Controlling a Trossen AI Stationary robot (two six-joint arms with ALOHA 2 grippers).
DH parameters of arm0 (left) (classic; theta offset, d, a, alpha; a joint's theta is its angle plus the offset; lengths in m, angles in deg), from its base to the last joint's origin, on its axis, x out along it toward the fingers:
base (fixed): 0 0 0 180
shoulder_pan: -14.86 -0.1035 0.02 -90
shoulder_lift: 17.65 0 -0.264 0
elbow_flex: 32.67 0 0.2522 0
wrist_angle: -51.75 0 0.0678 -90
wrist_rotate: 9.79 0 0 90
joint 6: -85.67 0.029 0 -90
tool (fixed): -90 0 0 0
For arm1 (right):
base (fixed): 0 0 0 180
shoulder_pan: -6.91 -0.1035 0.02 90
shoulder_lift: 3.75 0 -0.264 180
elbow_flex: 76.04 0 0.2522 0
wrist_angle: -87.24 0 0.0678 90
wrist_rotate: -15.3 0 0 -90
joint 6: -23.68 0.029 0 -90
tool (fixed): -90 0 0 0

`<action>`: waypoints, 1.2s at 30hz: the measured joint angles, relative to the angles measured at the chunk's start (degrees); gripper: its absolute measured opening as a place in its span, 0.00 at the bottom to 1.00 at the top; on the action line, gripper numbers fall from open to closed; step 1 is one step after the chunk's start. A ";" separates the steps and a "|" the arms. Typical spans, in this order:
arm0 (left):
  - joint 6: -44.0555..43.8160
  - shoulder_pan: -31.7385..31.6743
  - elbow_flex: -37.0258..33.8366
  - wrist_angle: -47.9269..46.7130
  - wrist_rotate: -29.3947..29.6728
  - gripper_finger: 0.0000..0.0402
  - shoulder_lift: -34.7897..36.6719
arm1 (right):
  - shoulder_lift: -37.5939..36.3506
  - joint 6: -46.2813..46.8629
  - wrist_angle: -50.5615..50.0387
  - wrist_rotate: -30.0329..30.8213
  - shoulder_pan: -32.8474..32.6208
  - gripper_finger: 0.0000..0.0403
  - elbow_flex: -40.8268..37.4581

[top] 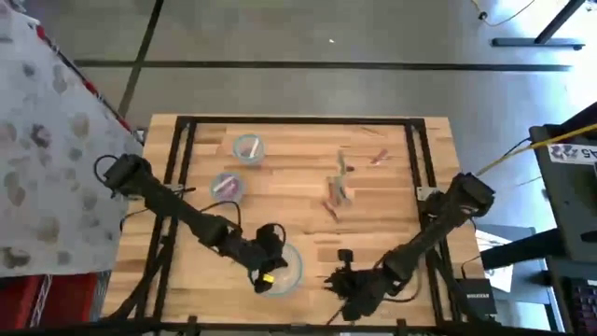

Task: Sort candy
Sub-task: Open the large transparent bin

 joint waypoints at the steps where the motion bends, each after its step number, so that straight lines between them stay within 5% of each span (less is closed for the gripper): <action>1: -1.04 0.47 0.00 -0.09 -0.49 0.00 -1.24 | 0.12 -0.62 0.34 -1.15 0.82 0.27 0.00; 7: 0.95 -0.32 0.57 2.55 -0.74 0.00 -9.13 | -1.12 -2.35 -1.97 -6.19 3.65 0.36 0.01; 15: 12.19 -6.83 0.28 6.99 -0.68 0.00 -9.76 | -3.47 1.03 -5.67 -8.80 -1.34 0.35 -3.44; 20: 16.86 -9.82 0.22 7.17 -1.95 0.00 -9.56 | -5.05 5.34 9.11 -5.13 -1.81 0.35 -15.13; 28: 18.50 -10.57 3.44 5.81 -2.48 0.00 -9.88 | -3.86 6.56 49.11 -3.68 2.01 0.35 -31.56; 36: 16.68 -10.54 4.15 6.62 -2.43 0.00 -11.22 | 1.80 3.26 59.64 -4.61 5.90 0.35 -34.08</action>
